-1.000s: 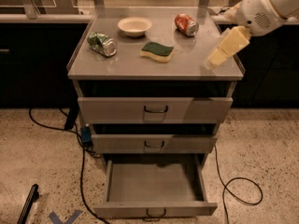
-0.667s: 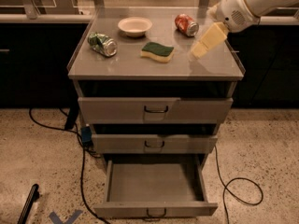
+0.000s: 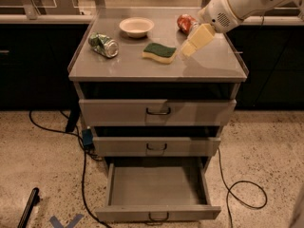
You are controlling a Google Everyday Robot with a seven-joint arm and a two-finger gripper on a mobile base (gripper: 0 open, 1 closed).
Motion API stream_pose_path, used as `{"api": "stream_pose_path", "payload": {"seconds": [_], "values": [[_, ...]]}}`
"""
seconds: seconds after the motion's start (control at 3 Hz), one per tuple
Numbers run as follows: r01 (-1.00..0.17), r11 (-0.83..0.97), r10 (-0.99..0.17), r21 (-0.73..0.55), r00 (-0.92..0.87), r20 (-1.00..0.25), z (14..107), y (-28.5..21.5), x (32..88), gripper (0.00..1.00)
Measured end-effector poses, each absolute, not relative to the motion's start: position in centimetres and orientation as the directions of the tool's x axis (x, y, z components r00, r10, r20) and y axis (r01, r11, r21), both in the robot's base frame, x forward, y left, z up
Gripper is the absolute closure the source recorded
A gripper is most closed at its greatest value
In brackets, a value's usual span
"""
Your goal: Place sponge into bottom drawer
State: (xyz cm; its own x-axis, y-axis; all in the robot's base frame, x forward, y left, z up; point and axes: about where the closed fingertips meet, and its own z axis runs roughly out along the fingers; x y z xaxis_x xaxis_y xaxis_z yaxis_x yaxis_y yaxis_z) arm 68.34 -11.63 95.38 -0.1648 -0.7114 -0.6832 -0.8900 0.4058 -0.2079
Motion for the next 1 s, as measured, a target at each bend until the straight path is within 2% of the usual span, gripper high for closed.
{"api": "stream_pose_path", "payload": {"seconds": [1.0], "values": [[-0.884, 0.446, -0.614, -0.14, -0.189, -0.766, 91.9, -10.4, 73.0, 0.0]]}}
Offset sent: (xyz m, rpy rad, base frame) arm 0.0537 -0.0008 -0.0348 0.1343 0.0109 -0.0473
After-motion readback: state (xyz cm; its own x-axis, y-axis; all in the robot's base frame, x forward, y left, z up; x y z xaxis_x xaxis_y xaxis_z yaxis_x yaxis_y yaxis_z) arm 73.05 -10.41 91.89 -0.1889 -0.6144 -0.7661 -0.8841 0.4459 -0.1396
